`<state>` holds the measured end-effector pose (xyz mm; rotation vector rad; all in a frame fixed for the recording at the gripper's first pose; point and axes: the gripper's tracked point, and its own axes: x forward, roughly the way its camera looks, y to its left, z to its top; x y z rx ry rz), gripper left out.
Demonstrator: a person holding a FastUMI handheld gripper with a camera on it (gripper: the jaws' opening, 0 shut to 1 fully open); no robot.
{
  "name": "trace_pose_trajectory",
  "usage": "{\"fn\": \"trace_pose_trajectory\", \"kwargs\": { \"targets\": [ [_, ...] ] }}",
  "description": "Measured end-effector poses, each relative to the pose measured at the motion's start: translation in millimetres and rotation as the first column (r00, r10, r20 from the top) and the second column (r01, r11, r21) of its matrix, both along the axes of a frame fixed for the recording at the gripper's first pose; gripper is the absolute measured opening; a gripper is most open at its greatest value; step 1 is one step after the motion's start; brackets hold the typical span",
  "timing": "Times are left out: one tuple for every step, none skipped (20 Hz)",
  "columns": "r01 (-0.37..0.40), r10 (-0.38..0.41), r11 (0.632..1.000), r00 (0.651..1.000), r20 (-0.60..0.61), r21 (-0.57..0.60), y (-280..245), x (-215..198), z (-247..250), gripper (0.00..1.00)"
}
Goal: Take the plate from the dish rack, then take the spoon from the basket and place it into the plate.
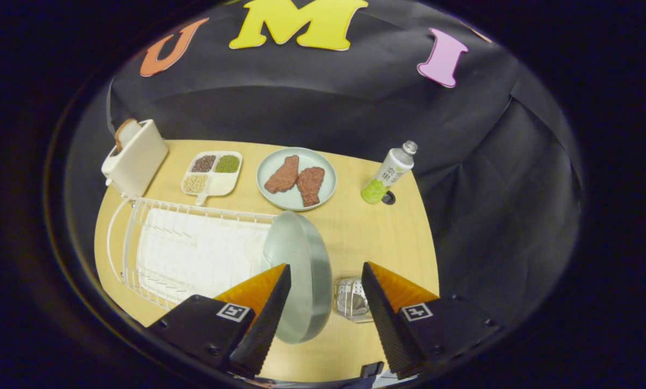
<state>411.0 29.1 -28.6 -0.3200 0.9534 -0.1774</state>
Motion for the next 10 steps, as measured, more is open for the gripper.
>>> {"fn": "trace_pose_trajectory", "kwargs": {
  "targets": [
    [0.004,-0.004,1.000,1.000,0.003,-0.016,0.5,4.2,0.0,0.80],
    [0.027,-0.028,0.999,1.000,-0.003,-0.037,-1.6,6.0,-1.3,0.75],
    [0.042,-0.043,0.998,0.999,-0.018,-0.053,-2.0,4.9,-2.8,0.69],
    [0.044,-0.047,0.997,0.998,-0.039,-0.062,0.0,4.4,-5.3,0.63],
    [0.052,-0.056,0.996,0.997,-0.055,-0.071,-0.5,4.4,-7.2,0.57],
    [0.070,-0.076,0.994,0.995,-0.064,-0.082,-2.7,3.4,-7.5,0.52],
    [0.080,-0.087,0.993,0.993,-0.076,-0.091,-4.3,1.9,-9.0,0.47],
    [0.088,-0.096,0.992,0.991,-0.091,-0.094,-2.7,-0.9,-9.7,0.42],
    [0.089,-0.099,0.991,0.990,-0.105,-0.100,-1.7,-5.0,-10.4,0.37],
    [0.082,-0.094,0.990,0.990,-0.103,-0.113,0.5,-4.5,-10.1,0.23]
  ]
}}
